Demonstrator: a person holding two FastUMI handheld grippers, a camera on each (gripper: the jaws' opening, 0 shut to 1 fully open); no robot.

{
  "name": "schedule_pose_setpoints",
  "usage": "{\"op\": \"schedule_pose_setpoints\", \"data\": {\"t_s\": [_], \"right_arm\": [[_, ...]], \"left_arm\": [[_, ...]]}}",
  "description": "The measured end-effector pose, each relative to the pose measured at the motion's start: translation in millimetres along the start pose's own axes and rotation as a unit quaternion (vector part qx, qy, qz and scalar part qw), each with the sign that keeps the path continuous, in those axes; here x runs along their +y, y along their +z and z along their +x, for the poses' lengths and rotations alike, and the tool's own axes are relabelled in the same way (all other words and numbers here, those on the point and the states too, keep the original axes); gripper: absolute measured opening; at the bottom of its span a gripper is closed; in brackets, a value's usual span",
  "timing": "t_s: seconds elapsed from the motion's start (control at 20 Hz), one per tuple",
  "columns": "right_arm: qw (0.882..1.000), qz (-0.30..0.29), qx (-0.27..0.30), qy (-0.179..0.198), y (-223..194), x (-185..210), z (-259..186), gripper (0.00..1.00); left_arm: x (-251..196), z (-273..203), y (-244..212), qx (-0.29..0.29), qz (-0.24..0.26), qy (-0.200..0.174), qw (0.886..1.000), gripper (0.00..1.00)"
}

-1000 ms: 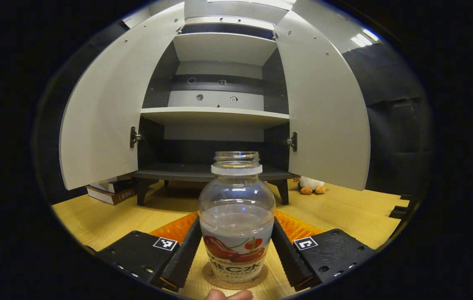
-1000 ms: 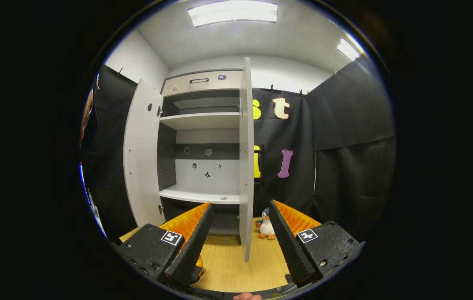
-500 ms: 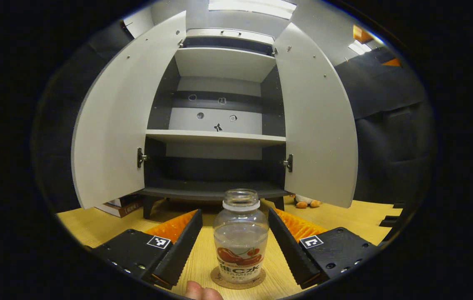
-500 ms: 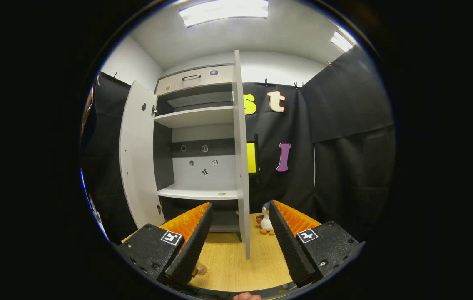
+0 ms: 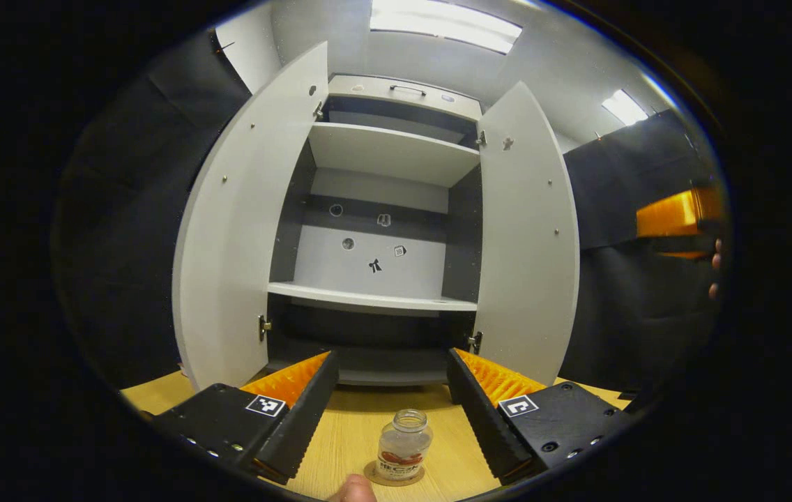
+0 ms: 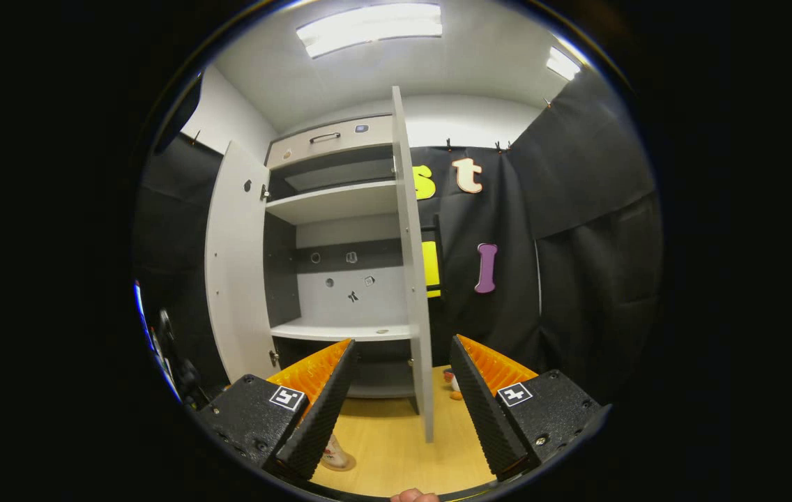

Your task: Grasp the bottle in the cabinet with the left hand and place it on the coaster, then close the right door with the right hand and the left door with the left hand.

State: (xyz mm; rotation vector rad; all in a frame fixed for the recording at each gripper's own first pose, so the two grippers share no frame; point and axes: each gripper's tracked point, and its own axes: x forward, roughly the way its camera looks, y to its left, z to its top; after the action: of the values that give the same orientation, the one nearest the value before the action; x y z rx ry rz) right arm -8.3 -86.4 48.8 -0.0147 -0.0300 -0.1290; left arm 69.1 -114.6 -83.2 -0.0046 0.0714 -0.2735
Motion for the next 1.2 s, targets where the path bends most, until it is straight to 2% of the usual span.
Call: {"op": "schedule_pose_setpoints", "data": {"t_s": [0.05, 0.1, 0.15, 0.2, 0.35, 0.55, 0.7, 0.8, 1.05, 1.2], "right_arm": [[1.000, 0.007, -0.001, 0.001, -4, -1, 4, 0.82], [1.000, 0.013, 0.000, 0.003, -10, -2, 6, 0.82], [1.000, 0.017, 0.003, 0.007, -14, -3, 8, 0.82], [1.000, 0.017, 0.007, 0.011, -19, -4, 10, 0.82], [1.000, 0.008, 0.011, 0.011, -20, -14, 13, 0.82], [1.000, 0.004, -0.009, 0.013, 17, -35, 28, 0.82], [0.999, 0.024, -0.035, 0.022, 69, -56, 49, 0.82], [0.999, 0.034, -0.041, -0.002, 93, -87, 73, 0.82], [0.999, 0.041, -0.018, 0.003, 105, -118, 142, 0.82], [0.998, 0.060, -0.015, 0.008, 103, -121, 168, 0.82]], "left_arm": [[-1, -4, 6, 0.005, 0.000, -0.005, 1.000, 0.94], [0, -10, 10, 0.012, -0.001, -0.005, 1.000, 0.95], [1, -16, 13, 0.015, -0.005, -0.002, 1.000, 0.99], [2, -22, 16, 0.018, -0.010, 0.003, 1.000, 0.95], [15, -32, 24, 0.012, -0.007, 0.042, 0.999, 0.95], [17, -32, 31, 0.008, -0.014, 0.061, 0.998, 0.95], [22, -37, 26, 0.021, -0.002, 0.084, 0.996, 0.95], [21, -41, 24, 0.022, 0.001, 0.091, 0.996, 0.95], [23, -49, 25, 0.016, 0.008, 0.117, 0.993, 0.95], [25, -47, 18, 0.027, 0.005, 0.131, 0.991, 0.95]]}}
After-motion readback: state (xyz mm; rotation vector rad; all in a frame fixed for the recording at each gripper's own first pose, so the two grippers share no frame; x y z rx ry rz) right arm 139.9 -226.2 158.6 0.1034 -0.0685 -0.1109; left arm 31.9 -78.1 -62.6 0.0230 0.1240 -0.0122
